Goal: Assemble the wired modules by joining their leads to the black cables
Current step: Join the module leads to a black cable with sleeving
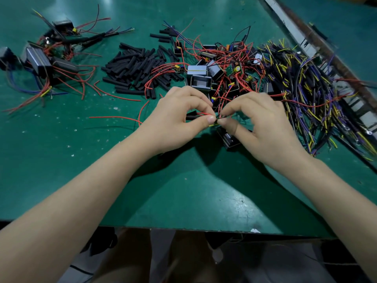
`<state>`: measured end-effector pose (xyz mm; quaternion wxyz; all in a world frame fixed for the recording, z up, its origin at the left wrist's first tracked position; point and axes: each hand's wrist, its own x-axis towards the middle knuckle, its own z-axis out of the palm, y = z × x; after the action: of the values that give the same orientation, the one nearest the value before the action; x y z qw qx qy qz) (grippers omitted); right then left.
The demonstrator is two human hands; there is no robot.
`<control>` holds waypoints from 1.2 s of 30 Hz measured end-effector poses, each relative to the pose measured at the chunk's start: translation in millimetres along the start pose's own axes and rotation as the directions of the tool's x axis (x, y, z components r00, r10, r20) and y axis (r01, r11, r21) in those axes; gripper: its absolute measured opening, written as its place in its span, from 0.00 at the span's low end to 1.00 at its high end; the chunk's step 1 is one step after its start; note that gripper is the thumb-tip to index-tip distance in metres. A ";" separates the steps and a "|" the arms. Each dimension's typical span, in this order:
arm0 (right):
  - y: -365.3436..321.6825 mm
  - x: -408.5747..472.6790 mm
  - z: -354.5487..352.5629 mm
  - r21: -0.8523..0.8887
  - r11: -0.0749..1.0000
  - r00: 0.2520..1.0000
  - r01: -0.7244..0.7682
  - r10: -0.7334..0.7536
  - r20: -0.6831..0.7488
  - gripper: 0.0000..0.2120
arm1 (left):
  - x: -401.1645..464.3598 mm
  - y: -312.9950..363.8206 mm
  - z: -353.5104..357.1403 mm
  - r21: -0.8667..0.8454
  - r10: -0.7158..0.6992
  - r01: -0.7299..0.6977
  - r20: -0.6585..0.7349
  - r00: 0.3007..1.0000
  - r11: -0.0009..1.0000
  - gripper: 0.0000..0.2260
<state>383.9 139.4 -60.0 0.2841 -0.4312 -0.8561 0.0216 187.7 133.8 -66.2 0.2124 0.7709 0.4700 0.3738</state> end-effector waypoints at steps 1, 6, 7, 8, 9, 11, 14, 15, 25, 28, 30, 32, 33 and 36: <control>-0.7 -0.4 0.1 -0.018 1.000 0.998 0.005 -0.006 -0.062 0.09 | 0.5 0.2 0.0 -0.017 -0.011 0.011 -0.006 1.000 1.000 0.05; 4.2 -8.7 -1.2 -0.060 0.998 0.960 0.004 -0.021 -0.279 0.09 | 1.0 -0.9 0.1 -0.029 -0.032 0.032 0.012 0.999 0.999 0.04; 4.5 -11.4 -1.0 -0.102 0.995 0.955 0.007 -0.036 -0.294 0.09 | 1.0 -1.1 0.1 -0.028 -0.030 0.030 0.014 0.999 0.999 0.04; 3.5 -14.2 0.0 -0.164 0.986 0.950 0.020 -0.070 -0.304 0.09 | 1.0 -1.4 0.2 -0.028 -0.026 0.027 0.014 1.000 0.999 0.04; 1.6 -17.1 2.4 -0.232 0.972 0.944 0.046 -0.119 -0.308 0.09 | 1.0 -1.8 0.3 -0.029 -0.024 0.024 0.014 1.000 0.999 0.04; -2.5 -21.0 7.9 -0.328 0.939 0.932 0.105 -0.208 -0.296 0.09 | 0.8 -1.9 0.6 -0.031 -0.021 0.022 0.015 1.000 0.999 0.04; -8.0 -19.2 13.3 -0.379 0.915 0.916 0.137 -0.263 -0.304 0.09 | 1.5 -1.9 0.0 -0.035 -0.023 0.023 0.024 0.999 0.999 0.06; -8.9 -18.1 14.2 -0.392 0.910 0.910 0.134 -0.270 -0.316 0.08 | 1.8 -1.8 -0.3 -0.037 -0.026 0.026 0.024 0.999 0.999 0.07; -12.2 -12.8 22.7 -0.422 0.901 0.917 0.100 -0.249 -0.313 0.09 | 1.6 -2.8 1.1 -0.029 -0.015 0.016 0.020 1.000 0.999 0.07; -12.7 -10.7 22.3 -0.426 0.895 0.919 0.135 -0.274 -0.284 0.09 | 0.9 -2.3 0.7 -0.024 0.000 0.001 0.013 1.000 1.000 0.07; -10.0 -7.4 18.6 -0.375 0.909 0.944 0.184 -0.270 -0.191 0.09 | 0.1 -1.6 -0.3 -0.008 0.010 -0.010 -0.004 1.000 1.000 0.06; -3.7 -1.1 10.5 -0.205 0.958 0.976 0.201 -0.213 -0.037 0.08 | -0.8 -0.7 -1.0 0.023 0.021 -0.021 -0.006 1.000 1.000 0.04; 1.0 3.2 6.1 -0.096 0.976 0.981 0.194 -0.191 0.040 0.07 | -1.3 -0.3 -1.6 0.034 0.033 -0.033 0.002 0.999 0.999 0.05; 13.5 15.4 -3.5 0.152 0.974 0.957 0.166 -0.197 0.215 0.09 | -2.4 0.4 -1.6 0.046 0.066 -0.067 0.010 0.998 0.997 0.03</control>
<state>388.2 158.6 -53.7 0.2124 -0.3255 -0.9158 0.1016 186.0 131.4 -65.8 0.1840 0.7924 0.4518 0.3663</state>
